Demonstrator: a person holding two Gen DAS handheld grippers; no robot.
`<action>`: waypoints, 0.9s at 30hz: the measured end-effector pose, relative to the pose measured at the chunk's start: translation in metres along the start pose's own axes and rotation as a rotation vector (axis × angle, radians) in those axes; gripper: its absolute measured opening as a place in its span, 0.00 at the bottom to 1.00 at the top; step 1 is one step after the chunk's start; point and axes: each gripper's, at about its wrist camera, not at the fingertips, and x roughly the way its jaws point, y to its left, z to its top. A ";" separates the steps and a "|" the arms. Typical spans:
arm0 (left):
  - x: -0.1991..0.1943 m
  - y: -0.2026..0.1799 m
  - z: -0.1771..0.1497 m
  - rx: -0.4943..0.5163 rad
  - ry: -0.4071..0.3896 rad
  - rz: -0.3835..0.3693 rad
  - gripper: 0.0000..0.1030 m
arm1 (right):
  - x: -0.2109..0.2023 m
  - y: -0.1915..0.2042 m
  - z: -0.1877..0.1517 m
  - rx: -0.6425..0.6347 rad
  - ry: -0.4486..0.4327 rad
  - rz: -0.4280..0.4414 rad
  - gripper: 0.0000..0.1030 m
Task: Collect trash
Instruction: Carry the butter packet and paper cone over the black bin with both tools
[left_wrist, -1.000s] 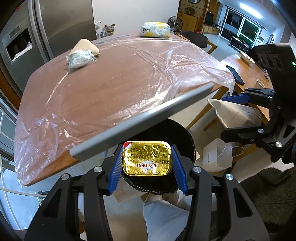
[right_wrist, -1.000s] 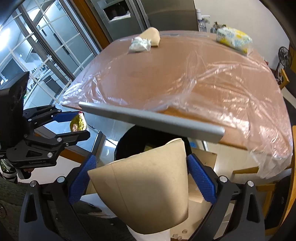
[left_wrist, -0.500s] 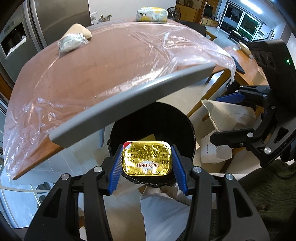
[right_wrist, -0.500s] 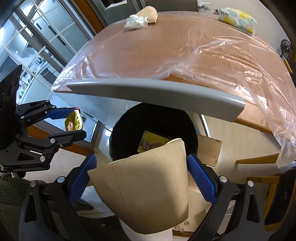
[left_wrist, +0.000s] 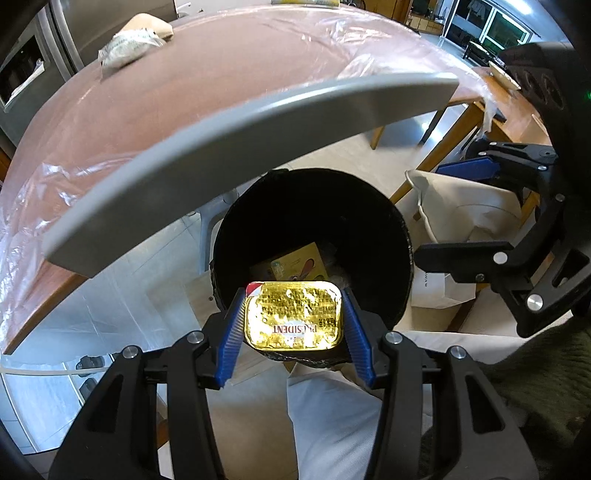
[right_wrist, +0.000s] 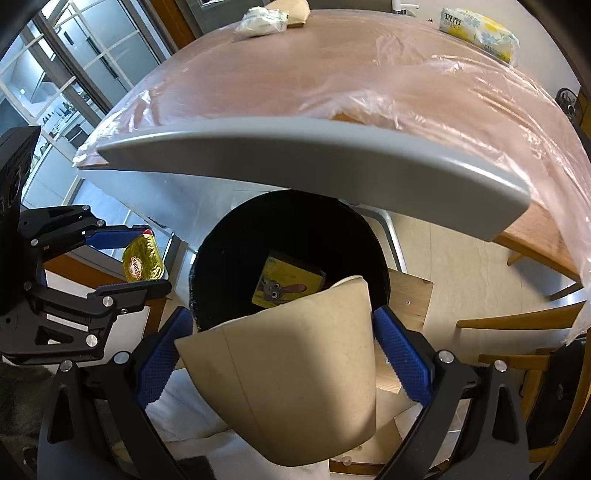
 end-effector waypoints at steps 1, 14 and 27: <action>0.003 0.001 0.000 0.001 0.004 0.001 0.49 | 0.003 -0.002 0.000 0.005 0.002 -0.004 0.93; 0.031 0.004 0.008 0.027 0.032 0.021 0.49 | 0.025 -0.007 0.002 0.025 0.015 -0.019 0.93; 0.036 0.002 0.014 0.031 0.028 0.020 0.50 | 0.027 -0.011 0.008 0.038 0.004 -0.016 0.94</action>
